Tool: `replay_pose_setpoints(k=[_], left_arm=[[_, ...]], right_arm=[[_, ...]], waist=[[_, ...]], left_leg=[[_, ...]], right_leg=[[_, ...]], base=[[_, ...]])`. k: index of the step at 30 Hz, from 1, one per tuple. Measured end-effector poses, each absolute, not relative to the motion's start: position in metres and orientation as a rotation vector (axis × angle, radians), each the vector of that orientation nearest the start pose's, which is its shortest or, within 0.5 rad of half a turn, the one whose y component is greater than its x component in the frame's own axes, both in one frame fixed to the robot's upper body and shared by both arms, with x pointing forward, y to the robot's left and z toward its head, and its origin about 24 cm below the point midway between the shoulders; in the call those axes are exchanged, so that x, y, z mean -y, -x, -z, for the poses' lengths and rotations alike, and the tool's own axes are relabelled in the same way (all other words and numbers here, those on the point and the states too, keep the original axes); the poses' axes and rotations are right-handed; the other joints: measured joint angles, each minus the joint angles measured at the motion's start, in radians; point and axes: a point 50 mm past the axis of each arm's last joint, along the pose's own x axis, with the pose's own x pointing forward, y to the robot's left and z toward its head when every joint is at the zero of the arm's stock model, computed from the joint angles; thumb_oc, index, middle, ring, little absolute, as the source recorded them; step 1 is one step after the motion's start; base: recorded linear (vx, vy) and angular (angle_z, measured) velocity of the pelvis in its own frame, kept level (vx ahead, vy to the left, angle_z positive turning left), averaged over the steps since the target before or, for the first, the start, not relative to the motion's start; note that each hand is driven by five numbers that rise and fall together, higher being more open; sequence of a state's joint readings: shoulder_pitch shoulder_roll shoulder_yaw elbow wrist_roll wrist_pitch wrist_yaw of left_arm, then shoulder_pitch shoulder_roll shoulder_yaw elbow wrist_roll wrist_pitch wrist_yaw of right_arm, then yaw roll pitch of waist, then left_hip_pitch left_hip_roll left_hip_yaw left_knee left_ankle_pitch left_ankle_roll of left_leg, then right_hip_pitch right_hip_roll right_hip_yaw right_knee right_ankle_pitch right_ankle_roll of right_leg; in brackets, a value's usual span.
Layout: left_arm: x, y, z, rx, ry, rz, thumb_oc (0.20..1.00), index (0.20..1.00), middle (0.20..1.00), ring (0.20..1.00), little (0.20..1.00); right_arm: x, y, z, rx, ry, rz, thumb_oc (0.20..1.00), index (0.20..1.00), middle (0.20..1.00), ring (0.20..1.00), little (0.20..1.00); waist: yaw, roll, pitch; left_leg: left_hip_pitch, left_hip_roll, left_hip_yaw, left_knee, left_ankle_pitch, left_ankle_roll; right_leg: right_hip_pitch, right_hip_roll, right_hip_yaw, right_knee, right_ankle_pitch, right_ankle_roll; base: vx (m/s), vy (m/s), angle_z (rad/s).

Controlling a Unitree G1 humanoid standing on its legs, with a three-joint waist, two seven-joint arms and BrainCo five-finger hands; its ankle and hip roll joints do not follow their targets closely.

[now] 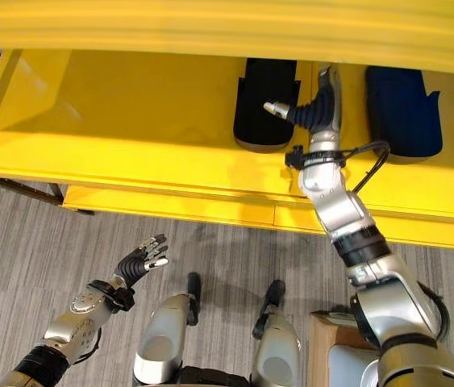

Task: Move parts from the plastic box to the shelf.

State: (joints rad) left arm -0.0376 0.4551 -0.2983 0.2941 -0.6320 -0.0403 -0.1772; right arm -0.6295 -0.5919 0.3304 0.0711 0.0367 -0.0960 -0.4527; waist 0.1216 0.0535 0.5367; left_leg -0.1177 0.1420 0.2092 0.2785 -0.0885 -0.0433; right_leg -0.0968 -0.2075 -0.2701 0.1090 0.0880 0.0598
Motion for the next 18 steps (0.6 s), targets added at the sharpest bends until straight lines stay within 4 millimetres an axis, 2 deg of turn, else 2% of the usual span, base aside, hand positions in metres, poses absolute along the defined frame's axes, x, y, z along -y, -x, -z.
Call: replay_pose_setpoints(k=[2,3,5,6,7,9,10,13,14,15,16,17,18], left_arm=[[-0.19,-0.235,0.015,-0.309,0.174,0.276,1.0,1.0,1.0,1.0,1.0],[-0.196,-0.228,0.019,-0.321,0.182,0.253,1.0,1.0,1.0,1.0,1.0],[-0.198,-0.22,0.026,-0.353,0.161,0.255,1.0,1.0,1.0,1.0,1.0],[-0.199,-0.216,0.028,-0.36,0.152,0.269,1.0,1.0,1.0,1.0,1.0],[-0.198,-0.213,0.03,-0.375,0.114,0.311,1.0,1.0,1.0,1.0,1.0],[-0.197,-0.212,0.029,-0.38,0.093,0.354,1.0,1.0,1.0,1.0,1.0],[-0.199,-0.21,0.03,-0.387,0.086,0.359,1.0,1.0,1.0,1.0,1.0],[-0.195,-0.212,0.031,-0.403,0.066,0.392,1.0,1.0,1.0,1.0,1.0],[-0.188,-0.212,0.032,-0.409,0.057,0.425,1.0,1.0,1.0,1.0,1.0],[-0.182,-0.211,0.034,-0.423,0.03,0.455,1.0,1.0,1.0,1.0,1.0],[-0.18,-0.209,0.036,-0.436,0.021,0.468,1.0,1.0,1.0,1.0,1.0],[-0.186,-0.202,0.047,-0.491,0.001,0.449,1.0,1.0,1.0,1.0,1.0],[-0.184,-0.202,0.051,-0.506,0.012,0.445,1.0,1.0,1.0,1.0,1.0]], right_arm=[[0.151,-0.294,-0.183,0.586,0.384,-0.078,1.0,1.0,1.0,1.0,1.0],[0.143,-0.283,-0.17,0.539,0.365,-0.168,1.0,1.0,1.0,1.0,1.0],[0.144,-0.267,-0.134,0.363,0.251,-0.272,1.0,1.0,1.0,1.0,1.0],[0.144,-0.259,-0.114,0.242,0.166,-0.339,1.0,1.0,1.0,1.0,1.0],[0.146,-0.248,-0.071,0.014,0.013,-0.407,1.0,1.0,1.0,1.0,1.0],[0.145,-0.232,-0.035,-0.152,-0.052,-0.456,1.0,1.0,1.0,1.0,1.0],[0.141,-0.225,-0.026,-0.198,-0.055,-0.505,1.0,1.0,1.0,1.0,1.0],[0.138,-0.22,-0.022,-0.206,0.006,-0.558,1.0,1.0,1.0,1.0,1.0],[0.138,-0.222,-0.026,-0.18,0.032,-0.565,1.0,1.0,1.0,1.0,1.0],[0.137,-0.226,-0.03,-0.152,0.039,-0.564,1.0,1.0,1.0,1.0,1.0],[0.136,-0.226,-0.033,-0.137,0.033,-0.567,1.0,1.0,1.0,1.0,1.0],[0.128,-0.228,-0.044,-0.084,0.03,-0.607,1.0,1.0,1.0,1.0,1.0],[0.126,-0.231,-0.052,-0.041,0.03,-0.615,1.0,1.0,1.0,1.0,1.0]], waist=[[-0.022,-0.009,-0.023],[-0.049,-0.03,-0.057],[-0.07,-0.053,-0.132],[-0.074,-0.065,-0.166],[-0.084,-0.091,-0.211],[-0.091,-0.112,-0.246],[-0.104,-0.12,-0.254],[-0.131,-0.146,-0.267],[-0.133,-0.169,-0.283],[-0.133,-0.162,-0.281],[-0.133,-0.188,-0.291],[-0.128,-0.204,-0.293],[-0.144,-0.181,-0.278]], left_leg=[[0.032,-0.002,0.005,-0.026,-0.001,-0.002],[0.032,-0.001,0.017,-0.032,-0.004,-0.004],[0.039,0.0,0.029,-0.041,-0.006,-0.006],[0.053,-0.001,0.036,-0.054,-0.006,-0.007],[0.088,-0.001,0.058,-0.071,-0.01,-0.011],[0.104,-0.003,0.077,-0.084,-0.013,-0.005],[0.104,-0.002,0.082,-0.085,-0.014,-0.006],[0.102,-0.017,0.095,-0.063,-0.019,0.002],[0.101,-0.017,0.11,-0.059,-0.024,0.005],[0.095,0.01,0.127,-0.074,-0.011,0.024],[0.104,0.013,0.152,-0.077,-0.006,0.019],[0.11,0.019,0.203,-0.085,-0.003,0.01],[0.111,0.044,0.214,-0.092,-0.012,0.017]], right_leg=[[0.023,0.001,0.005,-0.01,-0.001,-0.001],[0.014,0.003,0.01,-0.019,-0.002,0.0],[0.017,0.01,0.012,-0.03,-0.001,0.002],[0.023,0.012,0.013,-0.032,-0.001,0.002],[0.039,0.016,0.025,-0.039,-0.002,0.002],[0.044,0.013,0.04,-0.041,-0.005,0.006],[0.041,0.007,0.047,-0.042,-0.015,0.014],[0.032,-0.006,0.05,-0.039,-0.008,0.029],[0.027,-0.014,0.057,-0.047,-0.029,0.066],[0.028,-0.014,0.029,-0.062,-0.055,0.104],[0.004,-0.01,-0.006,-0.023,-0.026,0.091],[-0.014,0.012,-0.003,-0.04,0.147,0.082],[-0.017,0.029,0.004,-0.064,0.222,0.109]], base=[[0.04,0.105,-0.12],[0.05,0.143,-0.17],[0.04,0.141,-0.16],[0.06,0.245,-0.31],[0.06,0.258,-0.32],[0.02,0.177,-0.28],[-0.02,0.156,-0.22],[-0.04,0.104,-0.16],[-0.14,0.048,-0.37],[-0.17,0.048,-0.54],[-0.13,0.086,-1.02],[-0.1,0.058,-0.98],[-0.04,0.077,-0.91]])
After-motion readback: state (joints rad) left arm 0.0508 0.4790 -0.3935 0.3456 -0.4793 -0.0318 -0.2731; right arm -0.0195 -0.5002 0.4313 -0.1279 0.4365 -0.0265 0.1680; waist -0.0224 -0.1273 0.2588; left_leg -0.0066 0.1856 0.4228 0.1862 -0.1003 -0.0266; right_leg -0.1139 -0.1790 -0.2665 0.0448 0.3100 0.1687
